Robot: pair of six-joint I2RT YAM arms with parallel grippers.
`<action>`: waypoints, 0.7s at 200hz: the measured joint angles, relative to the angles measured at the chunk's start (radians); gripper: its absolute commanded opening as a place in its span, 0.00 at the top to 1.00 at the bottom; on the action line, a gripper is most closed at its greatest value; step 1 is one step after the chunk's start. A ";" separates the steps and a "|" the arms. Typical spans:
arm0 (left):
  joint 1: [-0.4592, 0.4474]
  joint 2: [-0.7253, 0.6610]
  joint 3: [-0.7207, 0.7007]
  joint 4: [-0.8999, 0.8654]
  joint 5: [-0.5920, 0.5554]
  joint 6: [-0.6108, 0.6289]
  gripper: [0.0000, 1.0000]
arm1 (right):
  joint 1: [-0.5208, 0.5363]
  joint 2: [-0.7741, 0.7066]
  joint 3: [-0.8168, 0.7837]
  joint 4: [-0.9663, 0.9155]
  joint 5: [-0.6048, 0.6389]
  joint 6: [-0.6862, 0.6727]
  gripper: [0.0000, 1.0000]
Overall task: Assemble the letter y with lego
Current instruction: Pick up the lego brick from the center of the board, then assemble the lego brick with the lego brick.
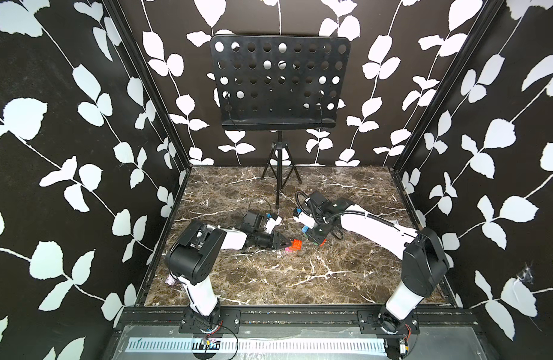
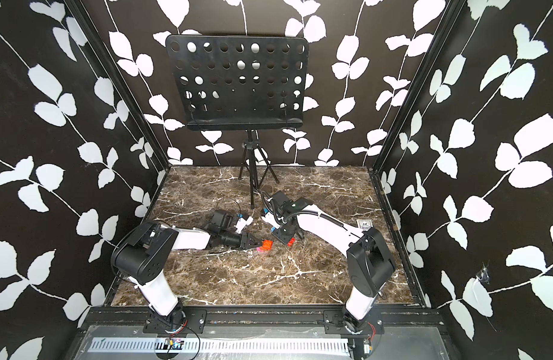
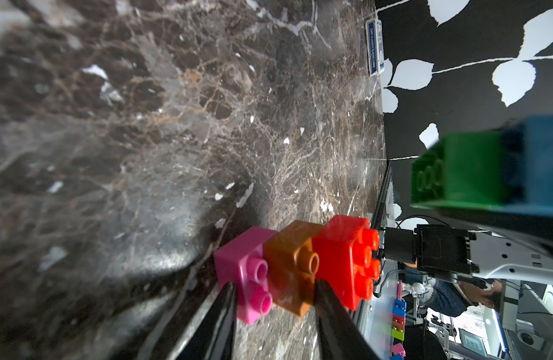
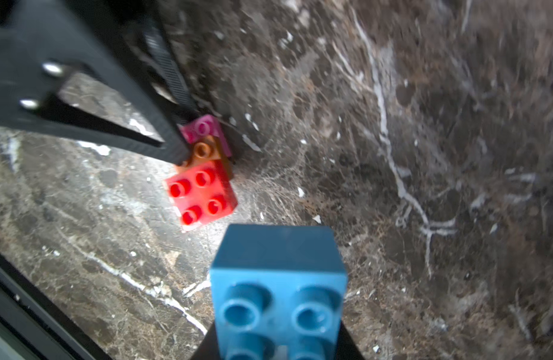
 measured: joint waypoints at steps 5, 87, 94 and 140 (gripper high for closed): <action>0.000 0.000 0.000 0.001 0.000 0.000 0.59 | 0.006 0.002 0.012 -0.007 -0.004 -0.024 0.67; 0.000 0.000 0.000 0.003 0.000 0.003 0.60 | 0.063 0.164 0.204 -0.132 -0.029 -0.252 0.67; 0.000 0.000 0.000 0.003 0.000 0.003 0.60 | 0.067 0.174 0.210 -0.138 -0.030 -0.262 0.67; 0.000 0.000 0.000 0.003 0.000 0.003 0.60 | 0.082 0.212 0.245 -0.156 -0.031 -0.290 0.68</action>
